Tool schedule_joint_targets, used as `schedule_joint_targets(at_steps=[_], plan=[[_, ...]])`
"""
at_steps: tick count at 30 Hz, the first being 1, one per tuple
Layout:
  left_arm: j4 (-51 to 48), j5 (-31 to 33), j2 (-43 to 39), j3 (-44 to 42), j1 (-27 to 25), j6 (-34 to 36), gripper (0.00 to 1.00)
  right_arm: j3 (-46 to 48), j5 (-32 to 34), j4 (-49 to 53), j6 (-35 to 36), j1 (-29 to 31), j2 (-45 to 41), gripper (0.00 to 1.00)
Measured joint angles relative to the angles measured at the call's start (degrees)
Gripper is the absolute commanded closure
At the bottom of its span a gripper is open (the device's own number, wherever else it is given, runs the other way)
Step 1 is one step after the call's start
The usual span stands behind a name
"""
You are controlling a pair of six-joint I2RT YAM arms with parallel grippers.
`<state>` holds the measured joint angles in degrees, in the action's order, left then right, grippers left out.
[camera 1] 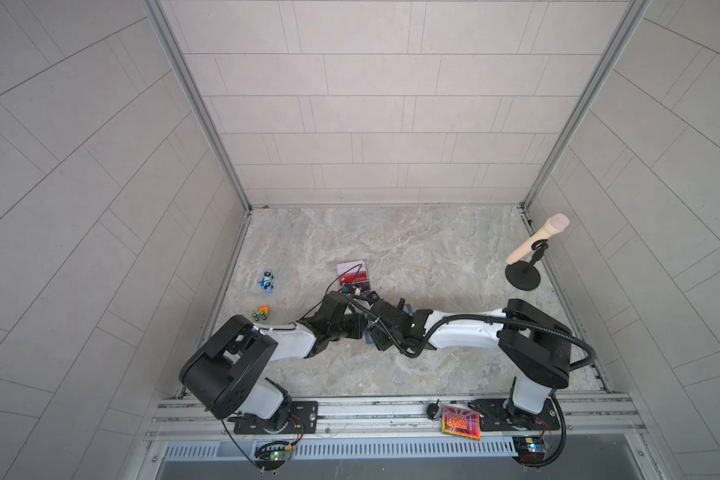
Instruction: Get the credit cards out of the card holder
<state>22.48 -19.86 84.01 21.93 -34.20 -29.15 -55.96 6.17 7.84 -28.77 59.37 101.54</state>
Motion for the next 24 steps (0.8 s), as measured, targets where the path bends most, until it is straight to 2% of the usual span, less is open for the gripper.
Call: schedule_joint_targets(at_steps=[9, 16, 24], plan=[[0.0, 0.0, 0.0, 0.0, 0.0, 0.0, 0.92, -0.28, 1.51, -0.13, -0.26, 0.13, 0.52, 0.47], [-0.02, -0.02, 0.0, 0.0, 0.0, 0.0, 0.92, -0.26, 1.75, -0.37, -0.66, 0.15, 0.52, 0.58], [-0.31, -0.02, 0.0, 0.13, 0.0, 0.09, 0.92, -0.26, 2.05, -0.33, -0.68, -0.24, 0.52, 0.66]])
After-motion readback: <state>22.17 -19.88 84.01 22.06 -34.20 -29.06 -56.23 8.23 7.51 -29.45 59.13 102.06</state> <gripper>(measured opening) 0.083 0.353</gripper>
